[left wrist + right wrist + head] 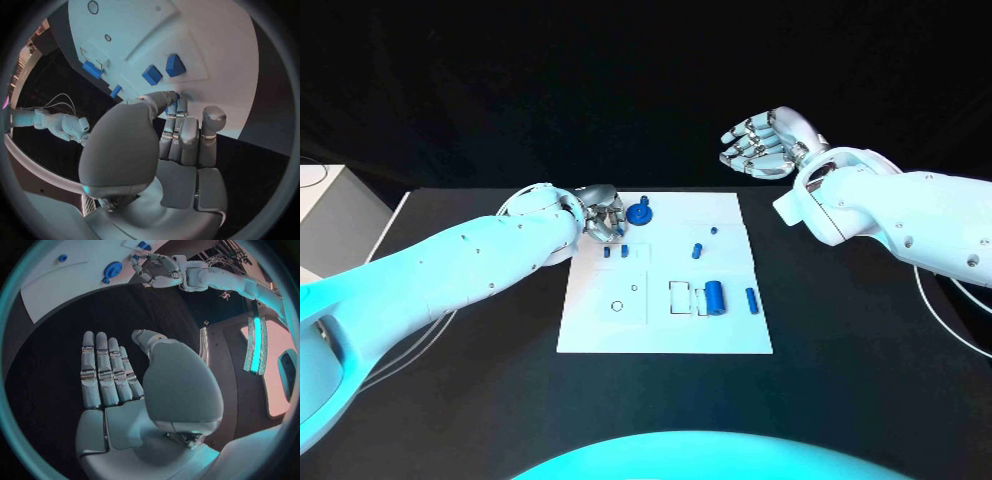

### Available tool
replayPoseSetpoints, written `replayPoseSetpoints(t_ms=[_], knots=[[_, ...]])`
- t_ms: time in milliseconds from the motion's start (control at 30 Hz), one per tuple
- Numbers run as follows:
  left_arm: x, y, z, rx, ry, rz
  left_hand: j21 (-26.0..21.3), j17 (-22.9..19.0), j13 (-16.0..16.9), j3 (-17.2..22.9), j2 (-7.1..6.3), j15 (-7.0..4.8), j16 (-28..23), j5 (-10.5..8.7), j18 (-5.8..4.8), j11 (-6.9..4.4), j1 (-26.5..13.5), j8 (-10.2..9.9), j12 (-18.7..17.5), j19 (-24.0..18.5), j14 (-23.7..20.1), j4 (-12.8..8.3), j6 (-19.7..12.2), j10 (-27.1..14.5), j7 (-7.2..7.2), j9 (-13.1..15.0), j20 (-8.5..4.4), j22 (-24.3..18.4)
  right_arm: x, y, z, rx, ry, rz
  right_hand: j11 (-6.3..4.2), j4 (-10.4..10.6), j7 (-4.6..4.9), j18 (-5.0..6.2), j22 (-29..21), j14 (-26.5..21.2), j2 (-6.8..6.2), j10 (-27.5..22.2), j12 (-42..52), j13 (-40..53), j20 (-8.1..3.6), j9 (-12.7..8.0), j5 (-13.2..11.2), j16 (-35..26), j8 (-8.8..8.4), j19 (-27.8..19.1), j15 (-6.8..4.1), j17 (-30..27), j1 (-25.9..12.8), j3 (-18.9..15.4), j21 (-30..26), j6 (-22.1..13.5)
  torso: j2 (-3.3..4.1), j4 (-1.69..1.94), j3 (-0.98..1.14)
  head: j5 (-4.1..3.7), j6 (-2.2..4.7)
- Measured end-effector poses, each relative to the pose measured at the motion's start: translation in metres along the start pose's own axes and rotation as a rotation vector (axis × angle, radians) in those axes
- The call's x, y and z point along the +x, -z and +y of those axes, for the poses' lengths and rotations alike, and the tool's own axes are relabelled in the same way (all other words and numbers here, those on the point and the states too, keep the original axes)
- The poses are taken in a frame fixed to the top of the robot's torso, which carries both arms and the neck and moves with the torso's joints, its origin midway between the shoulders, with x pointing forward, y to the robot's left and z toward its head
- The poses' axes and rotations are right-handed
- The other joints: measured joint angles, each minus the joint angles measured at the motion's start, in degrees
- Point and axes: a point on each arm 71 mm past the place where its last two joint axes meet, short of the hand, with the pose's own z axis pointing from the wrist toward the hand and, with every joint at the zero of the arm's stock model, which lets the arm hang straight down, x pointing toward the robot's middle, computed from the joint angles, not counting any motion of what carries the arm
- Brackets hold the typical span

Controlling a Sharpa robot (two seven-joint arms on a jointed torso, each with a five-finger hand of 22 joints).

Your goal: Assemble the parts on the task board

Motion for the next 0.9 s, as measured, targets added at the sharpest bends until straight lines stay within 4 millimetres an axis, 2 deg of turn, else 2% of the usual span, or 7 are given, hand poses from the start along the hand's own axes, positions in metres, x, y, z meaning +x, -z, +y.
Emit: replayPoseSetpoints(t_ms=[233, 300, 433, 500, 700, 900], knots=[[0.0002, 0.0003, 0.0007, -0.001, 0.001, 0.003, -0.08, -0.07, -0.01, -0.02, 0.13, 0.00, 0.00, 0.00, 0.00, 0.20, -0.13, -0.18, -0.40, 0.00, 0.00, -0.02, -0.11, 0.20, 0.10, 0.02, 0.00, -0.01, 0.0004, 0.0001, 0.0004, -0.001, -0.001, 0.002, 0.00, 0.00, 0.00, 0.00, 0.00, 0.00, 0.00, 0.00, 0.00, 0.00, 0.00, 0.00, 0.00, 0.00, 0.00, 0.00, 0.00, 0.00, 0.00, 0.00, 0.00, 0.00, -0.01, 0.00, 0.03, -0.01, -0.01], [0.0006, 0.0007, 0.0014, -0.002, 0.001, 0.004, -0.59, -0.52, 0.00, -0.16, -0.36, 0.33, 0.00, 0.00, 0.00, 0.21, -0.63, -1.28, -1.41, -0.40, -0.51, -0.15, -1.41, 0.18, 0.52, -0.05, 0.40, -0.40, 0.0003, 0.0002, 0.0004, -0.001, -0.001, 0.002, 0.00, 0.00, 0.00, 0.00, 0.00, 0.00, 0.00, 0.00, 0.00, 0.00, 0.00, 0.00, 0.00, 0.00, 0.00, 0.00, 0.00, 0.00, 0.00, 0.00, 0.00, 0.00, -0.01, 0.01, 0.03, -0.01, 0.03], [0.0049, 0.0017, 0.0044, -0.007, 0.001, 0.012, -0.91, -1.30, 0.00, 0.16, -0.54, 0.41, 0.00, 0.00, 0.01, 0.63, -1.11, -3.35, -2.88, -0.81, -1.03, -0.47, -4.07, -0.24, 0.48, -1.01, 0.40, -0.86, 0.0002, 0.0003, 0.0002, 0.000, -0.001, 0.002, 0.00, 0.00, 0.00, 0.00, -0.09, 0.00, 0.00, 0.00, 0.00, 0.01, 0.00, 0.00, 0.00, -0.22, 0.00, 0.00, 0.00, 0.00, 0.00, 0.00, 0.00, 0.00, 0.01, 0.01, 0.02, -0.01, 0.05], [0.0051, 0.0021, 0.0055, -0.010, 0.001, 0.011, -0.93, -1.69, 0.01, 0.32, -0.75, 0.80, 0.00, 0.00, 0.01, 0.93, -1.33, -4.19, -3.36, -1.02, -1.47, -0.63, -5.19, -0.54, 0.37, -1.42, 0.61, -1.00, 0.0002, 0.0003, 0.0002, 0.000, -0.001, 0.002, 0.00, 0.00, 0.00, 0.00, -0.09, 0.00, 0.00, 0.00, 0.00, 0.01, 0.00, 0.00, 0.00, -0.22, 0.00, 0.00, 0.00, 0.00, 0.00, 0.00, 0.00, 0.00, 0.02, 0.01, 0.01, -0.01, 0.08], [0.0040, 0.0024, 0.0065, -0.012, 0.002, 0.005, -1.15, -2.20, 0.10, 0.32, -0.76, 0.81, 0.00, 0.00, 0.01, 1.13, -1.32, -4.90, -3.81, -1.14, -1.84, -0.63, -6.01, -0.74, 0.33, -1.80, 0.74, -1.21, 0.0001, 0.0003, 0.0001, 0.000, -0.001, 0.002, 0.00, 0.00, -0.01, 0.00, -0.09, 0.00, 0.00, 0.00, 0.00, 0.01, 0.00, 0.00, 0.00, -0.22, 0.00, 0.00, 0.00, -0.06, 0.00, 0.00, 0.00, 0.00, 0.04, -0.02, 0.00, -0.07, 0.13], [0.0033, 0.0027, 0.0071, -0.013, 0.002, -0.003, -1.33, -2.67, 0.56, 0.32, -0.99, 0.99, 0.00, 0.00, 0.01, 1.33, -1.55, -7.10, -4.30, -1.32, -2.27, -0.94, -9.18, -0.94, -0.95, -2.91, 0.92, -1.36, 0.0000, 0.0003, -0.0001, 0.001, 0.000, 0.003, 0.00, -0.15, -0.01, 0.00, -0.38, -0.21, 0.00, 0.00, 0.00, -0.06, 0.01, -0.06, 0.00, -0.44, 0.00, -0.43, 0.21, -0.20, 0.00, -0.16, 0.00, 0.00, 0.04, -0.01, -0.01, -0.11, 0.09]])
